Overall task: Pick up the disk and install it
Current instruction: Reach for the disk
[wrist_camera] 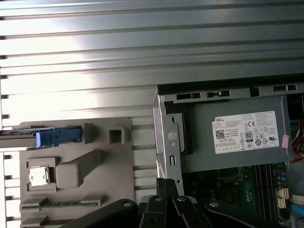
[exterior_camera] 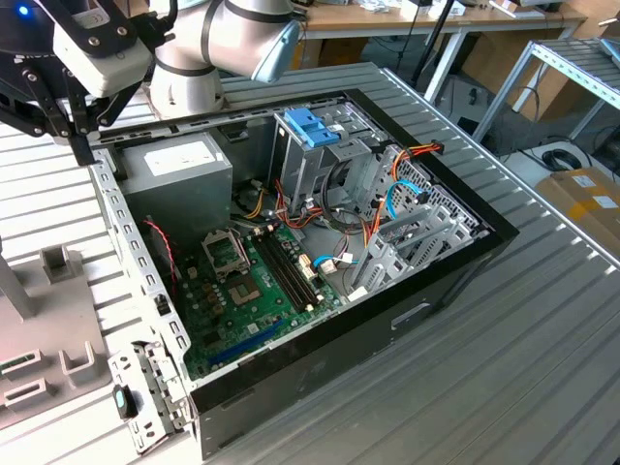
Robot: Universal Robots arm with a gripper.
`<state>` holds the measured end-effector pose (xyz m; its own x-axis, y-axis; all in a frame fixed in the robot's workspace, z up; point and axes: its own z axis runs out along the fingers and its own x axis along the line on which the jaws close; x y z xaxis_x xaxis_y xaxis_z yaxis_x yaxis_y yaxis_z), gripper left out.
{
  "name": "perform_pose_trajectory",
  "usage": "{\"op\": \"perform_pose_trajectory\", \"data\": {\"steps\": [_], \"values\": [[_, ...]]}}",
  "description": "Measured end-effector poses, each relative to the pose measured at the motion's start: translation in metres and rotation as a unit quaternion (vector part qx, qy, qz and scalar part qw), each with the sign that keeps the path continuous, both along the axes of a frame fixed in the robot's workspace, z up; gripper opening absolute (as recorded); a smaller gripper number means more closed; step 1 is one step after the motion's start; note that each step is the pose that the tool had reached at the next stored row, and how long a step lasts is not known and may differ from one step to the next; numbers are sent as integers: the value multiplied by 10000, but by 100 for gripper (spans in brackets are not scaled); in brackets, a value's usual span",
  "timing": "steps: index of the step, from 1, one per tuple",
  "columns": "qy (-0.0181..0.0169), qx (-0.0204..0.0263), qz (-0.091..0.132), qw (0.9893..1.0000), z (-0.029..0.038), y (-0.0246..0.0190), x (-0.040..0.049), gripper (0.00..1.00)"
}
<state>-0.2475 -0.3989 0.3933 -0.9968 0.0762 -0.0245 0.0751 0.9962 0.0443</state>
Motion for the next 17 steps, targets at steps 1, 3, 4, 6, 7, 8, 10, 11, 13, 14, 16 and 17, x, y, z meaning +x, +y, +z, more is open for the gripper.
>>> {"op": "perform_pose_trajectory", "data": {"steps": [1,3,4,6,7,8,10,11,13,14,16,17], "values": [[0,0,0,10000,0,0,-6,10],[0,0,0,10000,0,0,-28,10],[0,0,0,10000,0,0,-37,10],[0,0,0,10000,0,0,-55,10],[0,0,0,10000,0,0,-61,10],[0,0,0,10000,0,0,-71,10],[0,0,0,10000,0,0,-81,10],[0,0,0,10000,0,0,-88,10],[0,0,0,10000,0,0,-104,10],[0,0,0,10000,0,0,-108,10],[0,0,0,10000,0,0,-117,10],[0,0,0,10000,0,0,-124,10]]}}
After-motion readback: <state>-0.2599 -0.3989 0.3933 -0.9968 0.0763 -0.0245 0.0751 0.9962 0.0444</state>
